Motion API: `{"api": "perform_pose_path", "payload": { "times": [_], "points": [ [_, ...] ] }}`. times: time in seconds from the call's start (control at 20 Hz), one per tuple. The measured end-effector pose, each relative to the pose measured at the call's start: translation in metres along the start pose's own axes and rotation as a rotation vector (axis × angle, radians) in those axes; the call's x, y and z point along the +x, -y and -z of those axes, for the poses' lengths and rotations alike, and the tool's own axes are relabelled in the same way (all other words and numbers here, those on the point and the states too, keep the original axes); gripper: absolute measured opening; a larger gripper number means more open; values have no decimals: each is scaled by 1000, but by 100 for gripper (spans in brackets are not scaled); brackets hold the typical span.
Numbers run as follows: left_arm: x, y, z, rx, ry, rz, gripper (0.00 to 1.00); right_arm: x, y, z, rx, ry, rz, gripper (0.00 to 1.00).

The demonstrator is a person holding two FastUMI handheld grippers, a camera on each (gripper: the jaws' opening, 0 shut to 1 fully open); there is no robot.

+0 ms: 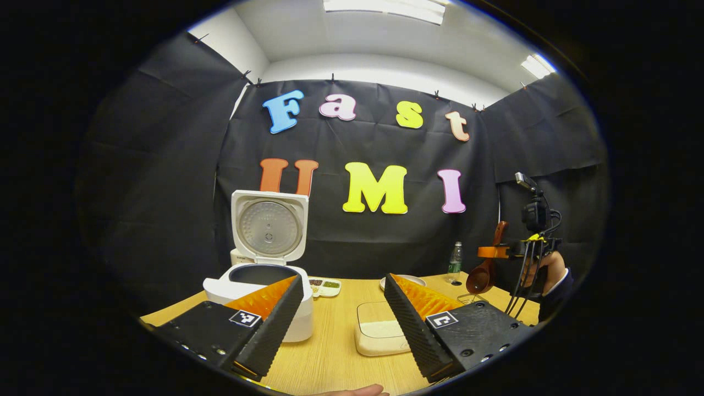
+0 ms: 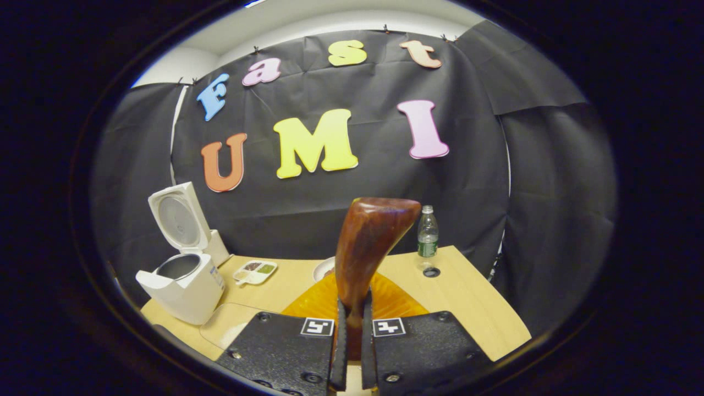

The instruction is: Close the left gripper, press the button to open the rice cooker; take a wooden spoon from the chopstick holder with the right hand, scoop a spoonful of rice and pour it into the rice cooker, then put the wooden spoon back into the chopstick holder.

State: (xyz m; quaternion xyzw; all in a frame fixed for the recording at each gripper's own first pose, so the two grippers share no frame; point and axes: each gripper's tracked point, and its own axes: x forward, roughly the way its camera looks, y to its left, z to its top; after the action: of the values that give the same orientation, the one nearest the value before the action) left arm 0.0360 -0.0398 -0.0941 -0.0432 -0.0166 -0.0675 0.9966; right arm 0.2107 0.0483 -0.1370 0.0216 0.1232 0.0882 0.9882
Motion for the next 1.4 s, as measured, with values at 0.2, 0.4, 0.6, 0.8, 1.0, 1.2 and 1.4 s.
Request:
{"api": "perform_pose_path", "payload": {
  "times": [0.2, 0.4, 0.6, 0.8, 1.0, 1.2, 1.4],
  "points": [
    [19, 4, -9, -14, 12, 18, 93, 10, 18, 18, -13, 24, 37, 13],
    [36, 2, -13, -47, 15, 41, 93, 23, 19, 43, -7, 4, 15, 13],
    [51, -6, -22, -87, -1, 58, 93, 29, 34, 50, 12, -5, 50, 17],
    [68, -28, -36, -45, 4, 21, 94, 17, 53, 36, -1, 42, 128, 48],
    [85, -46, -45, -46, -14, 5, 93, -3, 63, 21, -61, 75, 209, 81],
    [99, -69, -64, -37, -7, -21, 94, -32, 65, 2, -83, 128, 244, 94],
    [117, -90, -88, -24, 18, -61, 93, -66, 47, -15, -67, 196, 210, 96]
  ]
}}
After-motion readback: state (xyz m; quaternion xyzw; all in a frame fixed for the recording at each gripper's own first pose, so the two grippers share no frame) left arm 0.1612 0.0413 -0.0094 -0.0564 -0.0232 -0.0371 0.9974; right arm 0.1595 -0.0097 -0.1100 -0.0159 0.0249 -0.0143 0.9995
